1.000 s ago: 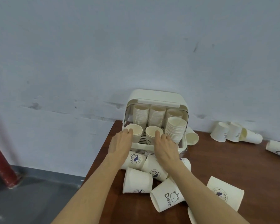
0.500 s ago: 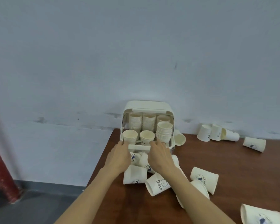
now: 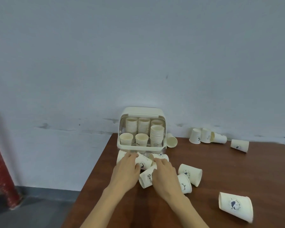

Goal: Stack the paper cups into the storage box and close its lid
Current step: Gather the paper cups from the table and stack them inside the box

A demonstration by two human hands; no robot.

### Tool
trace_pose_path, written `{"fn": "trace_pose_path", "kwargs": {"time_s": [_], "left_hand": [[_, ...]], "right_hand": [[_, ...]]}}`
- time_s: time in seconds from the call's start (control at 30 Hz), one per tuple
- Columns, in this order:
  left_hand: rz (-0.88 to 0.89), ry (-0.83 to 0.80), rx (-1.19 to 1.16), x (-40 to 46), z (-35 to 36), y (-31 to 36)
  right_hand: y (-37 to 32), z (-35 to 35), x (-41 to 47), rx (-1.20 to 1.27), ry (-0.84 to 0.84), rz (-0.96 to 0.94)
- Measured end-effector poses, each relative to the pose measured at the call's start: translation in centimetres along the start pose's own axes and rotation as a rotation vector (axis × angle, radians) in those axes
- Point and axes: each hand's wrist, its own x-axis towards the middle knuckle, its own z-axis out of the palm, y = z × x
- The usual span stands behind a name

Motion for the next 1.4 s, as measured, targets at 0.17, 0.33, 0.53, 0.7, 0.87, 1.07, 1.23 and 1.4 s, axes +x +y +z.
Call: {"fn": "trace_pose_path", "kwargs": {"time_s": [0.17, 0.33, 0.53, 0.7, 0.87, 1.07, 1.23, 1.4], "left_hand": [[0.059, -0.034, -0.009, 0.0, 2.2, 1.9], [0.101, -0.085, -0.018, 1.1, 4.6, 3.1], [0.129, -0.193, 0.078, 2.4, 6.9, 4.3], [0.175, -0.304, 0.217, 3.4, 8.6, 3.9], [0.232, -0.386, 0.396, 4.1, 9.2, 3.5], [0.333, -0.373, 0.603, 4.6, 8.5, 4.3], [0.339, -0.385, 0.676, 4.7, 8.3, 3.7], [0.332, -0.402, 0.666, 4.8, 7.5, 3.3]], "right_hand": [[2.1, -0.9, -0.8, 0.028, 0.027, 0.062], [4.8, -1.6, -1.7, -0.026, 0.084, 0.278], [7.4, -0.5, -1.8, 0.002, -0.007, 0.517], [7.2, 0.6, -1.3, 0.067, -0.058, 0.568], [6.9, 0.7, -1.0, 0.096, -0.053, 0.573], [6.5, 0.2, -0.6, 0.097, -0.054, 0.546], [5.7, 0.1, -0.5, 0.062, -0.037, 0.523], [5.1, -0.6, -0.6, -0.023, -0.043, 0.5]]}}
